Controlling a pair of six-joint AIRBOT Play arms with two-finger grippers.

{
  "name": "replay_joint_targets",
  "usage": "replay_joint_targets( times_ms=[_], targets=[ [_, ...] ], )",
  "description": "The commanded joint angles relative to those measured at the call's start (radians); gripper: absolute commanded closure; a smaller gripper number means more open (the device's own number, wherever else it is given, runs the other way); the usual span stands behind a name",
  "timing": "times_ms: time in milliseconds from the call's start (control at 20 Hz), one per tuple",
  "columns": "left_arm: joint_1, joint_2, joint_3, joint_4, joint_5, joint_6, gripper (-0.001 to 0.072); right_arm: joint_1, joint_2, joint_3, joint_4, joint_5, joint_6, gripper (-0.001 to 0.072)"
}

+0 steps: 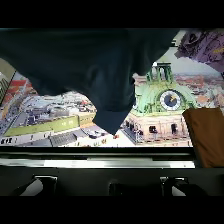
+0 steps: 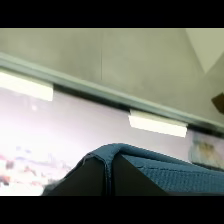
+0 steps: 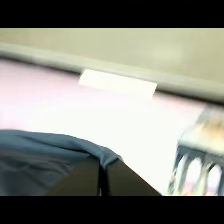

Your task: Fold the clothes and pants, and hang the long-sleeved shirts on hangers.

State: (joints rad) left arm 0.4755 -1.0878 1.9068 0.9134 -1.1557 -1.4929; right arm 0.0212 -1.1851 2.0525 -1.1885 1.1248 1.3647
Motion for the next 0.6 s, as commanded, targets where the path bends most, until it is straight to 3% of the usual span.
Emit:
replay_joint_targets(
  times_ms=[0, 250, 550],
  targets=[
    [-0.003, 0.135, 0.175, 0.193, -0.017, -0.115, 0.0694, 0.000, 0.169, 0.069, -0.124, -0.032, 0.033, 0.0688],
    [-0.002, 0.296, 0.105, 0.360, -0.057, -0.169, 0.0694, 0.000, 0.271, 0.068, -0.207, -0.044, 0.074, 0.0687],
    [-0.005, 0.186, -0.001, 0.258, -0.086, -0.160, 0.0694, 0.000, 0.111, 0.064, -0.179, -0.056, 0.135, 0.0687]
  ],
)
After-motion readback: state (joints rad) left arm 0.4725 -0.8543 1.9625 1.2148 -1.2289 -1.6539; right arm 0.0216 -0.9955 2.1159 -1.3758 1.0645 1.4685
